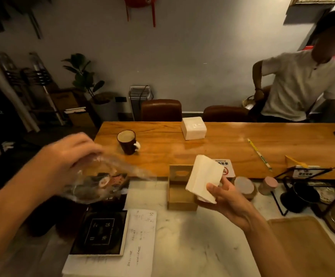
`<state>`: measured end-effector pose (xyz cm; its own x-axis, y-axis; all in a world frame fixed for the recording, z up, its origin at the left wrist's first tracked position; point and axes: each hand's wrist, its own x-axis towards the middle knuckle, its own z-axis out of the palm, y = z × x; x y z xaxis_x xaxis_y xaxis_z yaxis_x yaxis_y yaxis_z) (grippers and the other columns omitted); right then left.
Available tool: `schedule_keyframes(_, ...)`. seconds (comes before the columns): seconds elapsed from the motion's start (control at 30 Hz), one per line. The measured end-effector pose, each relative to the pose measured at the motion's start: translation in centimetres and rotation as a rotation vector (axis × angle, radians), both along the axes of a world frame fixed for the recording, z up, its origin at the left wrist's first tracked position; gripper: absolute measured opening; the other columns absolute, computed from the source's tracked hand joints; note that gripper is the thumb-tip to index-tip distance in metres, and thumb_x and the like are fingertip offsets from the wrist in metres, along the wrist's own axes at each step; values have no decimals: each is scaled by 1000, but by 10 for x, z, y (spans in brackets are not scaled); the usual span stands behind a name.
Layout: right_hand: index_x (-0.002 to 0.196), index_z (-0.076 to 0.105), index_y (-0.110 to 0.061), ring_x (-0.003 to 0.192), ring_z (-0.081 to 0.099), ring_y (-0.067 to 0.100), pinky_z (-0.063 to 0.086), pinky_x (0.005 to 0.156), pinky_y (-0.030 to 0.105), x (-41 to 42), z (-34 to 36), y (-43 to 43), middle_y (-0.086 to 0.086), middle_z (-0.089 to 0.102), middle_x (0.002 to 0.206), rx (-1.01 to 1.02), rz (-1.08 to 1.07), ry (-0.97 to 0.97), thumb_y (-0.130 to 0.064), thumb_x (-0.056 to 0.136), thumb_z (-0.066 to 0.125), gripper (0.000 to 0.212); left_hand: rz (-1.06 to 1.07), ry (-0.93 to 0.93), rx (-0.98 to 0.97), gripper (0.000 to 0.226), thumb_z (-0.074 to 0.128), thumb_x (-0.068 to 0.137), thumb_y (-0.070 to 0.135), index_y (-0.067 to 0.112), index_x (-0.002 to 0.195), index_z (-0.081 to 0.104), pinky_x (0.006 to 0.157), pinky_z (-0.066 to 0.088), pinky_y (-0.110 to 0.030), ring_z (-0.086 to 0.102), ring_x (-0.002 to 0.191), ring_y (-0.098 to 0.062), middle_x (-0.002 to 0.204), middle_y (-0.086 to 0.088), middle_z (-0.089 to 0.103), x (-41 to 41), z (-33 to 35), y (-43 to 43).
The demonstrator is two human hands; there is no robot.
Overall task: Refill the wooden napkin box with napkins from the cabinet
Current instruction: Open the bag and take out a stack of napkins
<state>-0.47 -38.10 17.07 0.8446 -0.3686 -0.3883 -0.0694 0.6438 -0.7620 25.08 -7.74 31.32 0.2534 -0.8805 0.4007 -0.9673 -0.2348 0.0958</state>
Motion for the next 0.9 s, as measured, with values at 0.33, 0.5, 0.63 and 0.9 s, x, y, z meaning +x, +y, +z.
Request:
schedule_keyframes(0.33,136,47,-26,118,58,38,46,100,58,-43,-104,-3,18,62,128,201,-178,229,-15,83,65,57,135,326,72,39,38,100,42,17,104,67,106,37,-25,47,125,-15,128,2,53,-47,-147,74)
schedule_keyframes(0.5,142,35,-26,110,57,33,49,94,52,-51,-139,-4,9,57,120,19,-197,463,-11,89,60,60,80,241,274,25,61,88,18,25,112,60,107,38,-33,49,124,-20,128,0,55,-68,-232,85)
schedule_keyframes(0.63,126,37,-23,89,59,23,51,68,38,-55,-155,-4,0,57,100,-122,-209,601,-5,94,56,41,250,339,630,83,77,60,3,35,132,48,111,32,-44,36,132,-28,139,-2,44,-90,-271,77)
schedule_keyframes(0.9,147,28,-8,124,50,36,42,98,42,-62,-180,-5,17,47,144,-537,-112,813,-20,92,63,66,219,317,418,49,71,71,11,26,116,62,87,45,-28,49,102,-13,108,7,57,-113,-268,-10)
